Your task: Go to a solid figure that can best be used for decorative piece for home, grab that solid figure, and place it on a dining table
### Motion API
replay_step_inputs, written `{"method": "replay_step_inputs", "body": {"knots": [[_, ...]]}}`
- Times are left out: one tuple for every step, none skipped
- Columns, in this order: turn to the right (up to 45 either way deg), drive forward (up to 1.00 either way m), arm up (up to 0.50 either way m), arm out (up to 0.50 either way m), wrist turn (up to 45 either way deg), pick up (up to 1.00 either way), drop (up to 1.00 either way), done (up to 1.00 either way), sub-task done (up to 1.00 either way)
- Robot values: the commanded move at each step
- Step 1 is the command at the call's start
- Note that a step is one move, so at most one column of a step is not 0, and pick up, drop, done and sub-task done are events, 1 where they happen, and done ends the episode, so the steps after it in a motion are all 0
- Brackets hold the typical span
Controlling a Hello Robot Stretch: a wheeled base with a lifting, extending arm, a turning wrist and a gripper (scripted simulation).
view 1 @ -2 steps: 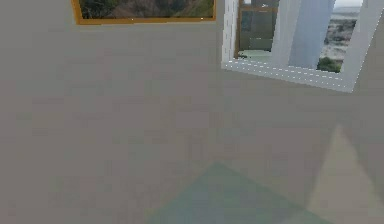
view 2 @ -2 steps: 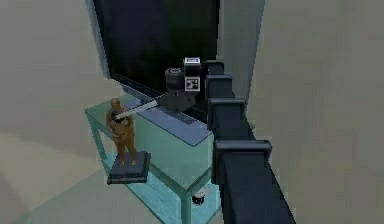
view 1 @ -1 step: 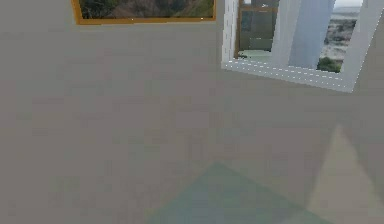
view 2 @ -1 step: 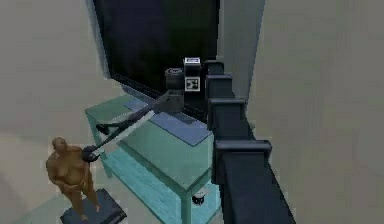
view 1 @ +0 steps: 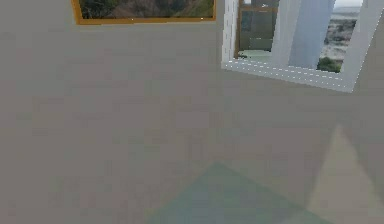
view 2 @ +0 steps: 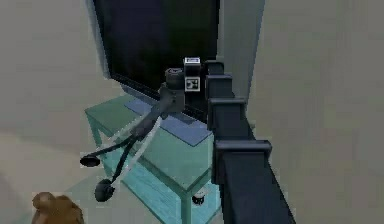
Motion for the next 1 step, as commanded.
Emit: {"method": "replay_step_inputs", "body": {"knots": [[0.0,0.0,0.0,-0.3,0.0,0.0,0.0,0.0,0.0]]}}
